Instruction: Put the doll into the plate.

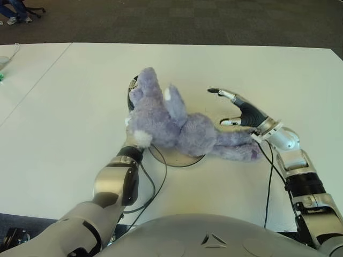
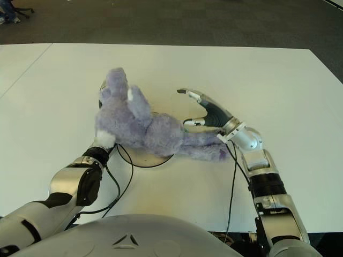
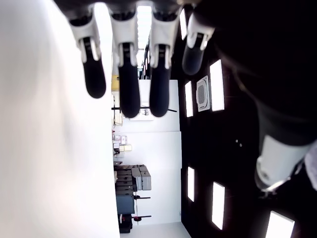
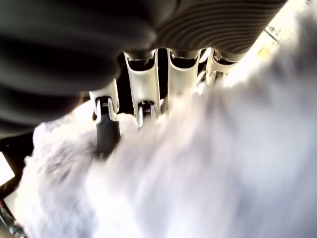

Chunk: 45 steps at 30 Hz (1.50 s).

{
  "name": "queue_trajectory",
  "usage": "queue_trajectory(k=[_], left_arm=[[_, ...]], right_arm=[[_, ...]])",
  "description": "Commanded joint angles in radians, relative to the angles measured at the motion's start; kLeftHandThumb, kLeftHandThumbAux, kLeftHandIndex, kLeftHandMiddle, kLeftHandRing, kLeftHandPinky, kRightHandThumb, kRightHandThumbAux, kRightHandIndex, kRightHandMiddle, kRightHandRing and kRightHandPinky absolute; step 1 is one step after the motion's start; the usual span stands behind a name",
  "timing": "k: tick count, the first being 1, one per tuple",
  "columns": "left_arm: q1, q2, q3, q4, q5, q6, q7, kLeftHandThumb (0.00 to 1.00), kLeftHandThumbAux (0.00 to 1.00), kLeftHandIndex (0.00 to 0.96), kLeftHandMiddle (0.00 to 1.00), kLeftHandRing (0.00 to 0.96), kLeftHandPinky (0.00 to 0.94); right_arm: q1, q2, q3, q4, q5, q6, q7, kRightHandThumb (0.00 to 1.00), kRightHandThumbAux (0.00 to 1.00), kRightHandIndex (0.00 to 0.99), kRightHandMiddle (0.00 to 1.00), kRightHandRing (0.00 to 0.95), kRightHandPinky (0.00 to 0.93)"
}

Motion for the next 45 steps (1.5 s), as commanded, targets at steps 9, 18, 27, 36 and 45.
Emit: queue_trajectory(k=[9,18,27,36,45], left_arm=[[0.212,-0.061,-0.005,0.165,0.013,0.144,0.017,0.0,0.634,0.171,0.362,0.354,0.284],[0.215,-0.064,-0.015,0.163,0.024,0.137,0.031,0.0,0.642,0.175,0.37,0.357,0.267],[0.212,-0.064,-0.006,0.164,0.013,0.143,0.019,0.0,0.642,0.182,0.376,0.363,0.277],[0.213,-0.068,-0.01,0.164,0.019,0.129,0.026,0.0,0.654,0.169,0.367,0.358,0.288],[0.209,-0.071,-0.006,0.164,0.015,0.139,0.033,0.0,0.677,0.175,0.37,0.36,0.276]], right_arm=[[-0.237,-0.018,-0.083,0.18,0.103,-0.164,0.025,0.047,0.314,0.0,0.0,0.0,0.0],[-0.256,-0.021,-0.11,0.207,0.127,-0.238,0.021,0.05,0.326,0.0,0.0,0.0,0.0],[-0.292,-0.039,-0.135,0.22,0.141,-0.254,0.015,0.057,0.3,0.0,0.0,0.0,0.0],[-0.425,-0.042,-0.243,0.553,0.345,-0.082,0.156,0.049,0.314,0.0,0.0,0.0,0.0],[-0.628,-0.014,-0.362,0.99,0.409,0.12,0.162,0.027,0.442,0.0,0.01,0.0,0.0]])
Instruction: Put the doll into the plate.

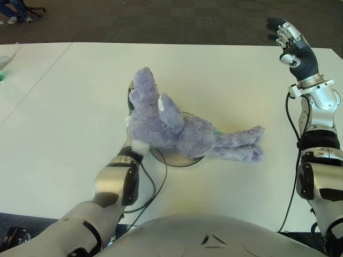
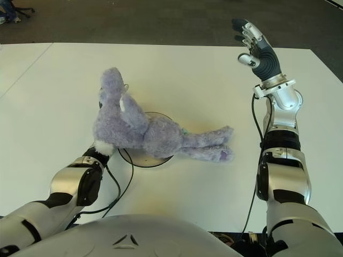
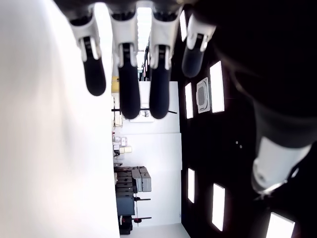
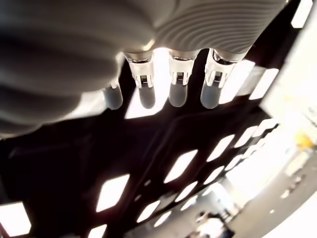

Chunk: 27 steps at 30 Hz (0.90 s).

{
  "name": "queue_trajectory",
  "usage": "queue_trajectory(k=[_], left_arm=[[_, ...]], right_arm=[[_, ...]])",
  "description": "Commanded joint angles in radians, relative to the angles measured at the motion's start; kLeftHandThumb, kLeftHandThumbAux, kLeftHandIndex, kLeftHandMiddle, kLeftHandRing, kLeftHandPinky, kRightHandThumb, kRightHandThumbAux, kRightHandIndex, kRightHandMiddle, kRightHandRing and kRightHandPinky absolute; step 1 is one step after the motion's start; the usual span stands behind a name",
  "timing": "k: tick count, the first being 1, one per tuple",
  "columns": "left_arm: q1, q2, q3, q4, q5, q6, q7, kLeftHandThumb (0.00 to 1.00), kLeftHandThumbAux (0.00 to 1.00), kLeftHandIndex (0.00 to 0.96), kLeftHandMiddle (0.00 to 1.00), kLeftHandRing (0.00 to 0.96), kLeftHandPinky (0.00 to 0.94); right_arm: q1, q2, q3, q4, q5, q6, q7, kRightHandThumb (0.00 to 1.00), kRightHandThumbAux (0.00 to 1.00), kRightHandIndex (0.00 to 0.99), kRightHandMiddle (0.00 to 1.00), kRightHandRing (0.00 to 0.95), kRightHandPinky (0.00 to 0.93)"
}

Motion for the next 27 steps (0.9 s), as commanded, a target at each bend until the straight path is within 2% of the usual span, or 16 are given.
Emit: queue_trajectory(k=[1,5,10,18,27], left_arm=[[0.213,-0.067,-0.005,0.166,0.014,0.142,0.024,0.0,0.676,0.174,0.37,0.36,0.274],[0.21,-0.067,-0.009,0.165,0.018,0.145,0.028,0.0,0.665,0.173,0.371,0.357,0.266],[0.211,-0.067,-0.012,0.164,0.021,0.142,0.034,0.0,0.649,0.182,0.372,0.356,0.262],[0.211,-0.064,0.003,0.168,0.005,0.16,0.01,0.0,0.63,0.17,0.361,0.35,0.261],[0.216,-0.067,0.003,0.163,0.006,0.134,0.016,0.0,0.631,0.168,0.357,0.355,0.327]], right_arm=[[-0.16,0.023,-0.106,0.378,0.067,0.203,-0.003,0.025,0.448,0.0,0.012,0.0,0.0],[-0.149,-0.004,-0.153,0.471,0.067,0.308,-0.091,0.0,0.538,0.03,0.037,0.0,0.02],[-0.107,-0.004,-0.193,0.51,0.051,0.368,-0.205,0.0,0.679,0.061,0.064,0.035,0.063],[-0.013,0.03,-0.271,0.529,0.058,0.4,-0.294,0.0,0.724,0.075,0.076,0.065,0.087],[-0.012,0.087,-0.313,0.526,0.049,0.426,-0.326,0.0,0.718,0.106,0.103,0.088,0.094]])
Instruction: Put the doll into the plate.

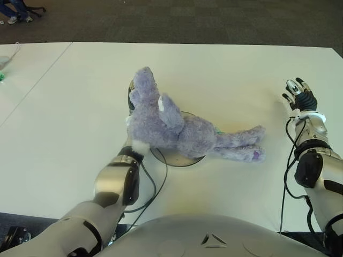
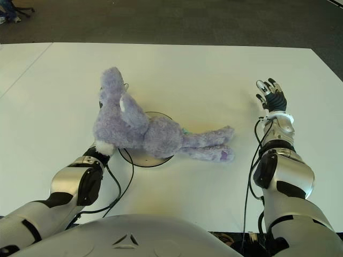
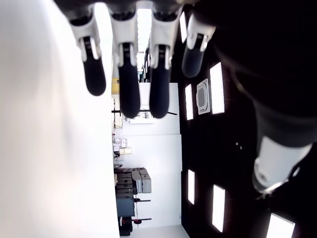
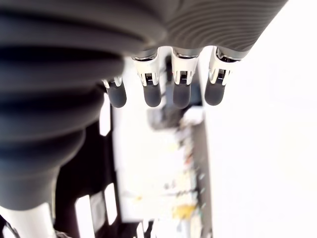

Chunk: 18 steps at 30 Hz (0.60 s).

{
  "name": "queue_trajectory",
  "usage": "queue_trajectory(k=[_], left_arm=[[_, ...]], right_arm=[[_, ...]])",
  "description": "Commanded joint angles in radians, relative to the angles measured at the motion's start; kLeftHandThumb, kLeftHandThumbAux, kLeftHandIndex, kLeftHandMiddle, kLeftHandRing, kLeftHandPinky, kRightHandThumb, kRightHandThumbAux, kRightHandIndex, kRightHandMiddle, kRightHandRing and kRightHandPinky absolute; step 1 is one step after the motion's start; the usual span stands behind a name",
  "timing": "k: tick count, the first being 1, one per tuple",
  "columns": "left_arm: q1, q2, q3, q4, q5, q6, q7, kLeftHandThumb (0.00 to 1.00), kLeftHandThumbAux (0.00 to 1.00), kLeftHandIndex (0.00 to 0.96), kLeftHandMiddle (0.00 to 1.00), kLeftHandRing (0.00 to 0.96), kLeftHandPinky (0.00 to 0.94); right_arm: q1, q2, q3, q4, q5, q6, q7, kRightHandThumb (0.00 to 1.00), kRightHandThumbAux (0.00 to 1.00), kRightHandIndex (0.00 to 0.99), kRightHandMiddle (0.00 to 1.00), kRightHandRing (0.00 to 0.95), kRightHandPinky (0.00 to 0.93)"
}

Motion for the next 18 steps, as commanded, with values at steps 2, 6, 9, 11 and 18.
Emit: queue_trajectory(k=[2,6,9,11,18], left_arm=[[0.218,-0.062,0.001,0.16,0.005,0.131,0.005,0.0,0.629,0.168,0.354,0.355,0.329],[0.218,-0.059,0.007,0.161,-0.002,0.134,-0.01,0.0,0.61,0.165,0.356,0.358,0.306],[0.218,-0.058,0.012,0.161,-0.008,0.135,-0.017,0.0,0.602,0.166,0.361,0.359,0.305],[0.218,-0.058,0.013,0.161,-0.008,0.136,-0.019,0.0,0.601,0.168,0.361,0.358,0.305],[0.224,-0.054,0.011,0.161,-0.006,0.131,-0.021,0.0,0.61,0.175,0.363,0.36,0.319]], right_arm=[[0.006,0.084,-0.033,0.015,0.005,0.049,-0.034,0.0,0.717,0.107,0.104,0.089,0.095],[0.011,0.098,-0.034,0.014,-0.007,0.046,-0.033,0.0,0.703,0.112,0.113,0.096,0.098],[0.013,0.108,-0.035,0.013,-0.01,0.045,-0.035,0.0,0.697,0.126,0.125,0.105,0.113],[0.013,0.116,-0.037,0.013,-0.011,0.045,-0.039,0.0,0.694,0.135,0.134,0.113,0.125],[0.022,0.167,-0.025,0.016,-0.031,0.045,-0.074,0.0,0.69,0.169,0.177,0.152,0.164]])
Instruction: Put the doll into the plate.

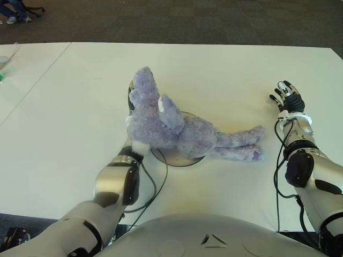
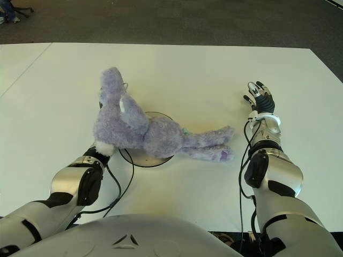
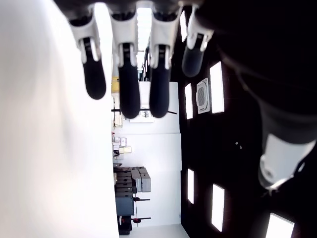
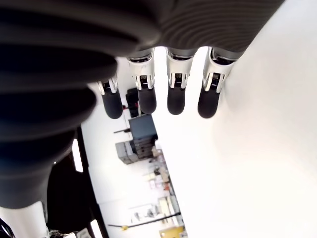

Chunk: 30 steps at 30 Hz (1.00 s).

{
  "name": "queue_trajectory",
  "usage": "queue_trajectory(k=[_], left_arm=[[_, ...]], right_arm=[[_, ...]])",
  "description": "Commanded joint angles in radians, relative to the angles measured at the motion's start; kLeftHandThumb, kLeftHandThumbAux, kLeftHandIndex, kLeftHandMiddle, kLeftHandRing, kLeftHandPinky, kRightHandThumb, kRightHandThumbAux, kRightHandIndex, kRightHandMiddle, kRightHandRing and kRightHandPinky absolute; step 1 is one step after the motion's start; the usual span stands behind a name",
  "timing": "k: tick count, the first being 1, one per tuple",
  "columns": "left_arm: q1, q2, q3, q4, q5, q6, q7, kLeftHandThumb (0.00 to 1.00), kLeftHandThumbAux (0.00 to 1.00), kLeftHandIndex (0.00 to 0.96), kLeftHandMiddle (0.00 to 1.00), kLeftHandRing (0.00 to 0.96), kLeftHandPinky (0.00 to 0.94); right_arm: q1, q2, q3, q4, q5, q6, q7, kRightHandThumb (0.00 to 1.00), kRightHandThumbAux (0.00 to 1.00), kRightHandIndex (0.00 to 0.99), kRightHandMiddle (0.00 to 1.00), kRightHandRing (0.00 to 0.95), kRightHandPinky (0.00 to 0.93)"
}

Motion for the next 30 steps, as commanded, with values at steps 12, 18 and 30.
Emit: queue_trajectory(k=[12,18,30], left_arm=[[0.236,-0.05,0.018,0.156,-0.013,0.119,-0.024,0.0,0.614,0.175,0.355,0.352,0.313],[0.242,-0.048,0.027,0.152,-0.026,0.108,-0.047,0.0,0.602,0.17,0.353,0.35,0.312],[0.259,-0.036,0.014,0.149,-0.021,0.078,-0.07,0.0,0.579,0.165,0.347,0.341,0.298]], right_arm=[[0.069,0.253,-0.018,0.028,-0.008,0.031,-0.129,0.0,0.726,0.199,0.211,0.179,0.161],[0.118,0.332,-0.055,0.019,0.03,-0.044,-0.111,0.0,0.714,0.209,0.225,0.188,0.178],[0.27,0.394,-0.005,0.002,-0.045,-0.303,-0.105,0.0,0.691,0.234,0.253,0.217,0.193]])
